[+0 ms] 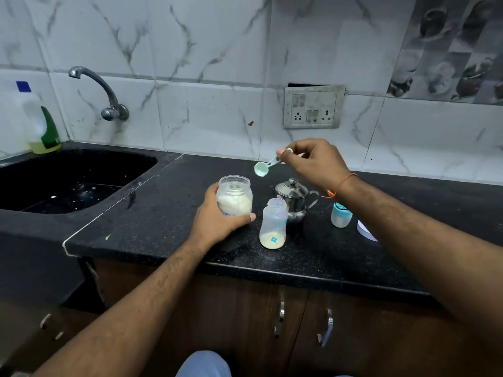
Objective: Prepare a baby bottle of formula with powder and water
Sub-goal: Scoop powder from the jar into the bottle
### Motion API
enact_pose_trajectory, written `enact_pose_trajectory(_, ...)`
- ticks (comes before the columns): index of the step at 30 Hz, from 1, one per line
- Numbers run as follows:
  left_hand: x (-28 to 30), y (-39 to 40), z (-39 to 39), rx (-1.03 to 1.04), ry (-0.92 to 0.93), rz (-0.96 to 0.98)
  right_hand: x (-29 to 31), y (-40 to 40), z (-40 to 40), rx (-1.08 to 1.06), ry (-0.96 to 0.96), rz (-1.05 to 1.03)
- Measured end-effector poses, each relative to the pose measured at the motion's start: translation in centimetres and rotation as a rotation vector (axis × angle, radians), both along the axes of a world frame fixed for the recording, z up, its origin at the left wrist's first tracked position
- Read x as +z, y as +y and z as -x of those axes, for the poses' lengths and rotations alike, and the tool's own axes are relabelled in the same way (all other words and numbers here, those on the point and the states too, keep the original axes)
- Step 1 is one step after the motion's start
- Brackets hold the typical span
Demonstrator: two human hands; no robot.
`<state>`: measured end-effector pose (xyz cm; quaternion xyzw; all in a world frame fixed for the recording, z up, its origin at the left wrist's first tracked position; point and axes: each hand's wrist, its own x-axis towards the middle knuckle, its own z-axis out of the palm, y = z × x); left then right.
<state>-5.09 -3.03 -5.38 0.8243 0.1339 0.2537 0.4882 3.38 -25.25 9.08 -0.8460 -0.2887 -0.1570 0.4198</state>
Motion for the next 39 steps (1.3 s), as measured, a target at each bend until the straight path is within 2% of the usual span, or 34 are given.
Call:
enact_pose_trajectory(4,-0.2,0.0,-0.2,0.051,-0.086,-0.001,-0.3,2.6,0.2,0.073,-0.244,0.224)
enact_pose_trajectory(8,-0.1,0.0,0.6,0.004,-0.181,-0.016,-0.9,3.9,0.4,0.134,-0.417,0.459)
enact_pose_trajectory(13,-0.3,-0.2,0.7,-0.023,-0.287,-0.078,-1.4,4.4,0.8,0.133,-0.597,0.610)
enact_pose_trajectory(16,-0.4,-0.2,0.6,-0.019,-0.351,-0.095,-1.5,4.4,0.9,0.101,-0.627,0.658)
enact_pose_trajectory(21,-0.5,-0.4,0.5,0.008,-0.411,-0.097,-1.6,4.8,1.4,0.080,-0.450,0.670)
enact_pose_trajectory(27,-0.4,-0.4,0.7,-0.008,-0.400,-0.079,-1.5,5.3,1.5,0.096,-0.184,0.597)
enact_pose_trajectory(39,-0.1,-0.5,0.7,0.001,-0.297,-0.014,-1.9,6.5,-0.1,0.108,0.184,0.173)
